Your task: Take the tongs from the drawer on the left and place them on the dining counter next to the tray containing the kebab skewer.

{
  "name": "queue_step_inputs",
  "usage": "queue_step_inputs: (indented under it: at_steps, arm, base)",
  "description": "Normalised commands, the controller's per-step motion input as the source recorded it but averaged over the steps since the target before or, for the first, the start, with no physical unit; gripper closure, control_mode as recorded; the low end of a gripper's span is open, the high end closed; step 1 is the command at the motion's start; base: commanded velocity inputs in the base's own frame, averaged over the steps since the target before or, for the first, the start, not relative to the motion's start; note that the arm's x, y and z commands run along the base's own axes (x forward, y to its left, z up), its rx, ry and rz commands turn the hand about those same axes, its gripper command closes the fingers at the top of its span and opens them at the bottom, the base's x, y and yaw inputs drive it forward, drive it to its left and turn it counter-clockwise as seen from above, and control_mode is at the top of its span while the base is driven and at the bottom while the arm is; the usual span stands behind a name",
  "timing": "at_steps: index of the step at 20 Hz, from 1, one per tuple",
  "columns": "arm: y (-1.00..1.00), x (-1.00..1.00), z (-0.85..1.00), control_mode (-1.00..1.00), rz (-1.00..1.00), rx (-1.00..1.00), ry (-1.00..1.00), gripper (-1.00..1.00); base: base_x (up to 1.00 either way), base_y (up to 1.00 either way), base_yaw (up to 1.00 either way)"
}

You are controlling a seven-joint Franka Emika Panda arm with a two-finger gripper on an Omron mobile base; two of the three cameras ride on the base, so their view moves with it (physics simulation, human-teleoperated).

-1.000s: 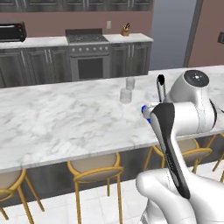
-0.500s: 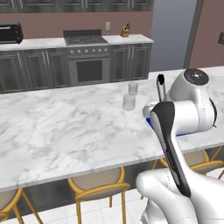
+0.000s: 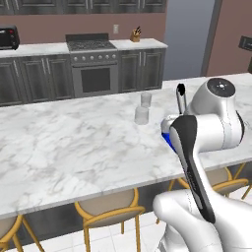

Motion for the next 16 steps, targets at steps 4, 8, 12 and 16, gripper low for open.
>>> queue_step_inputs:
  at_steps: [4, 8, 12, 16]
  arm:
    - [0.00, 0.06, -0.10, -1.00, -0.04, 0.00, 0.07, 1.00]
    - [0.00, 0.31, -0.33, -1.00, 0.00, 0.00, 0.33, 1.00]
    - [0.00, 0.40, -0.36, -1.00, 0.05, 0.00, 0.38, 1.00]
    - [0.00, 0.34, -0.29, -1.00, 0.02, 0.00, 0.26, 1.00]
  base:
    - [0.00, 0.00, 0.00]
    - [0.00, 0.00, 0.00]
    - [0.00, 0.00, 0.00]
    - [0.00, 0.00, 0.00]
